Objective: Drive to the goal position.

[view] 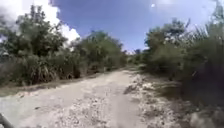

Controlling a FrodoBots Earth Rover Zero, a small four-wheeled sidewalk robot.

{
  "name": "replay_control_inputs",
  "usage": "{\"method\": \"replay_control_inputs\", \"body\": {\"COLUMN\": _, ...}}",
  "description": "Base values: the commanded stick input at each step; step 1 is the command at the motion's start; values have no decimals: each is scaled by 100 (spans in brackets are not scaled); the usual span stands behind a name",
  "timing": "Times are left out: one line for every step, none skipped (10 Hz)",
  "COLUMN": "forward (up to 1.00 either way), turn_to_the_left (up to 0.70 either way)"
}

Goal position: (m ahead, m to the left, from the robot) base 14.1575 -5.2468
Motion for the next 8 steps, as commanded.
{"method": "replay_control_inputs", "body": {"forward": 70, "turn_to_the_left": 0}}
{"method": "replay_control_inputs", "body": {"forward": 70, "turn_to_the_left": 0}}
{"method": "replay_control_inputs", "body": {"forward": 70, "turn_to_the_left": 0}}
{"method": "replay_control_inputs", "body": {"forward": 70, "turn_to_the_left": 0}}
{"method": "replay_control_inputs", "body": {"forward": 70, "turn_to_the_left": 0}}
{"method": "replay_control_inputs", "body": {"forward": 70, "turn_to_the_left": -30}}
{"method": "replay_control_inputs", "body": {"forward": 70, "turn_to_the_left": -35}}
{"method": "replay_control_inputs", "body": {"forward": 70, "turn_to_the_left": -35}}
